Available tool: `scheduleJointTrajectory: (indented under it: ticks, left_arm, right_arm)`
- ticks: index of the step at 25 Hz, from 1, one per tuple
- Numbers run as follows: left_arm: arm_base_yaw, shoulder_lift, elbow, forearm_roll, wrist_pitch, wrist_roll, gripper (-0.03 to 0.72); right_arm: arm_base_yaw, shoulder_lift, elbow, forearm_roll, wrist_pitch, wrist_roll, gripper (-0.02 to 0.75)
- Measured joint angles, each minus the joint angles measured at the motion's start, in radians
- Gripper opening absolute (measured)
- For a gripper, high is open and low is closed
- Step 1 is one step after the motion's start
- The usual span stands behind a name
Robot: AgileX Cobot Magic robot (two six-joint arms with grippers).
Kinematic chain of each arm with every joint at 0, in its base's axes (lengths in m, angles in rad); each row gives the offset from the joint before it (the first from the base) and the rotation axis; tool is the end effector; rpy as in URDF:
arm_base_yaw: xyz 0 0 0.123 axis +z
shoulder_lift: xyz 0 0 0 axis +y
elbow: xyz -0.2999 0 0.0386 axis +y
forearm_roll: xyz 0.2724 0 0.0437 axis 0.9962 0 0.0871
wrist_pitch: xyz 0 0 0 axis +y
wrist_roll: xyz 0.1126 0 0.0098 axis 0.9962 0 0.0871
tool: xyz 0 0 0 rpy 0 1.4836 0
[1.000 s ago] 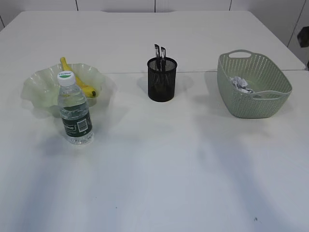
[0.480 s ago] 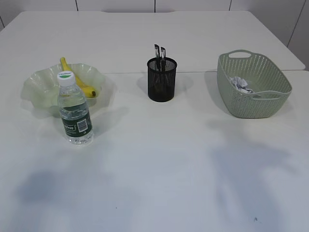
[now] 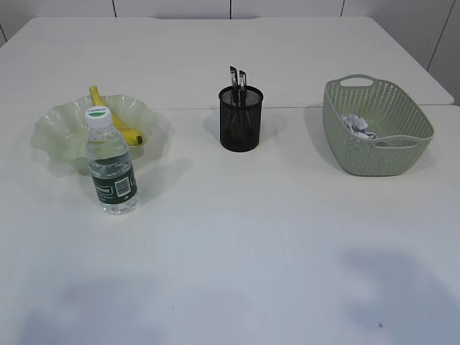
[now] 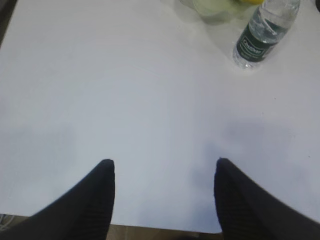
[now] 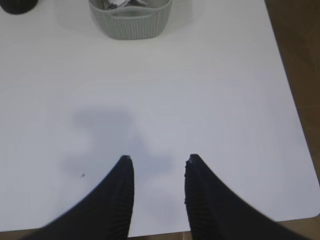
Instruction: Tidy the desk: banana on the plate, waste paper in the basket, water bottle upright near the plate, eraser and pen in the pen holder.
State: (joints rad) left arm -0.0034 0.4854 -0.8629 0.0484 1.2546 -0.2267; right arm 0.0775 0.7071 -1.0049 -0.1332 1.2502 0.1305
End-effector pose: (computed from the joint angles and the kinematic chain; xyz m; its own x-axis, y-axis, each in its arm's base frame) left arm 0.0694 0.0050 0.3579 -0.6881 -0.2075 -0.6953 -0.1775 0.9773 -0.1160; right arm 0.1183 -0.0051 0.3837 -0.7538 0.0292 -0.6564 0.0717 0.9967 -0.0380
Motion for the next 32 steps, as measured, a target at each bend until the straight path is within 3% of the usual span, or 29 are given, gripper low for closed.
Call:
scheduleJointTrajectory:
  ticks: [5, 17, 32]
  left_arm:
    - [0.0, -0.127, 0.0, 0.051, 0.004, -0.002, 0.438]
    - [0.0, -0.294, 0.005, 0.009, 0.01, 0.057, 0.433]
    - [0.0, -0.48, 0.283, -0.023, 0.013, 0.092, 0.421]
  right_arm:
    - [0.0, -0.132, 0.0, -0.02, 0.013, 0.001, 0.267]
    - [0.0, -0.336, 0.0, -0.014, 0.022, 0.002, 0.267]
    - [0.0, -0.552, 0.224, 0.087, 0.025, -0.018, 0.267]
